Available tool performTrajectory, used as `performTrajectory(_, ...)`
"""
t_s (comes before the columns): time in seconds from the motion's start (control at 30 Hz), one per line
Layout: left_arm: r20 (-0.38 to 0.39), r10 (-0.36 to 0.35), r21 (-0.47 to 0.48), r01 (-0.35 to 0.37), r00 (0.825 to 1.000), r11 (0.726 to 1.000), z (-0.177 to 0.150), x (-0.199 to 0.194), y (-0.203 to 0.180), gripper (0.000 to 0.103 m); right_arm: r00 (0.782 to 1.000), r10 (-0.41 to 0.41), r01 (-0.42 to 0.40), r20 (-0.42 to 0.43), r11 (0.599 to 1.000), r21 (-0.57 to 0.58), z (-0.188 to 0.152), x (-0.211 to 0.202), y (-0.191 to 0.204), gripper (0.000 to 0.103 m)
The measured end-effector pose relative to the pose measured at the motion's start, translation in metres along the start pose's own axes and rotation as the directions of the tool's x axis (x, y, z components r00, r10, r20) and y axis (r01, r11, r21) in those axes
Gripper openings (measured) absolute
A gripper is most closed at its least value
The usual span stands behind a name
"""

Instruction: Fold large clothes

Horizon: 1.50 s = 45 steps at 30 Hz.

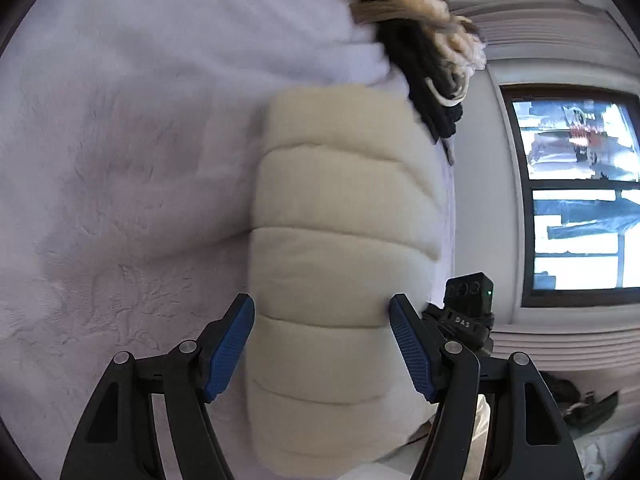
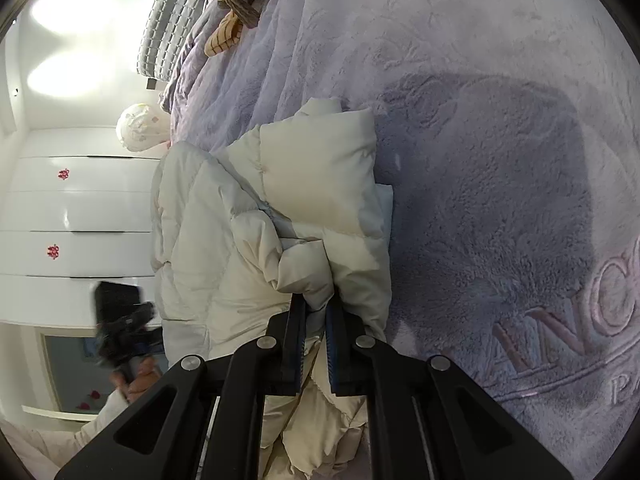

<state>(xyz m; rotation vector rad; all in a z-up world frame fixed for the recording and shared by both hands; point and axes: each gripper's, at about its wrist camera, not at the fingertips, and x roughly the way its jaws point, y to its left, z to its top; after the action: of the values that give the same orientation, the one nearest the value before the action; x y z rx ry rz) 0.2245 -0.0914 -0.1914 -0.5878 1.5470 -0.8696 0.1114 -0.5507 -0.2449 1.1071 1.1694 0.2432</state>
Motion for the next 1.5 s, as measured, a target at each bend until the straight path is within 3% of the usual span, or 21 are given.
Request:
performTrajectory(0.1,-0.018,-0.048,0.01,0.048,0.999,0.999,0.004,0.014,0.006,0.07,1.0,-0.005,0.005,-0.001,1.0,0.002,-0.006,-0.004,-0.005,0.009)
performTrajectory(0.13,-0.013,-0.039,0.02,0.04,0.999,0.999,0.004,0.016,0.004,0.075,1.0,-0.011,0.011,-0.003,1.0,0.004,-0.005,-0.005,-0.005,0.009)
performTrajectory(0.17,-0.007,-0.022,0.034,0.022,1.0,0.999,0.001,0.018,0.001,0.08,1.0,-0.016,0.016,-0.003,1.0,0.005,-0.006,-0.007,-0.004,0.009)
performTrajectory(0.4,0.02,0.103,0.131,-0.105,0.994,0.986,-0.004,0.035,-0.024,0.08,0.993,-0.115,0.114,-0.007,0.993,-0.027,-0.008,-0.021,0.017,0.011)
performTrajectory(0.47,0.027,0.122,0.142,-0.125,0.992,0.982,-0.002,0.034,-0.025,0.08,0.99,-0.143,0.143,0.012,0.989,-0.043,-0.01,-0.032,0.026,0.016)
performTrajectory(0.53,0.034,0.135,0.147,-0.139,0.99,0.979,-0.002,0.035,-0.027,0.08,0.99,-0.138,0.14,0.035,0.989,-0.044,-0.014,-0.045,0.032,0.045)
performTrajectory(0.57,0.037,0.143,0.149,-0.147,0.989,0.978,-0.002,0.035,-0.028,0.08,0.991,-0.128,0.13,0.045,0.991,-0.041,-0.015,-0.049,0.033,0.083)
performTrajectory(0.6,0.042,0.15,0.152,-0.155,0.988,0.976,-0.002,0.035,-0.029,0.08,0.991,-0.12,0.122,0.055,0.992,-0.039,-0.016,-0.054,0.034,0.103)
performTrajectory(0.77,0.06,0.177,0.167,-0.185,0.982,0.969,-0.004,0.036,-0.034,0.08,0.996,-0.092,0.092,0.015,0.995,-0.049,-0.018,-0.057,0.036,0.103)
performTrajectory(1.03,0.044,0.142,0.152,-0.147,0.989,0.977,-0.002,0.045,-0.028,0.087,0.992,0.04,-0.038,-0.117,0.999,0.015,-0.008,-0.001,0.004,0.103)
performTrajectory(1.2,0.027,0.11,0.127,-0.112,0.994,0.986,0.001,0.054,-0.024,0.088,0.984,0.139,-0.136,-0.108,0.99,0.036,0.001,0.02,0.001,0.103)
performTrajectory(1.3,0.032,0.131,0.143,-0.134,0.991,0.981,0.0,0.057,-0.029,0.088,0.981,0.16,-0.155,-0.114,0.987,0.049,-0.001,0.026,0.007,0.102)
performTrajectory(1.37,0.04,0.153,0.166,-0.157,0.987,0.974,-0.002,0.057,-0.035,0.084,0.982,0.148,-0.141,-0.118,0.988,0.067,-0.004,0.03,0.009,0.092)
performTrajectory(1.43,0.049,0.16,0.19,-0.166,0.986,0.968,-0.004,0.055,-0.04,0.078,0.982,0.154,-0.142,-0.106,0.984,0.11,-0.007,0.029,0.005,0.073)
performTrajectory(1.5,0.054,0.156,0.207,-0.164,0.986,0.965,-0.007,0.052,-0.043,0.072,0.983,0.16,-0.147,-0.091,0.98,0.132,-0.011,0.025,0.006,0.06)
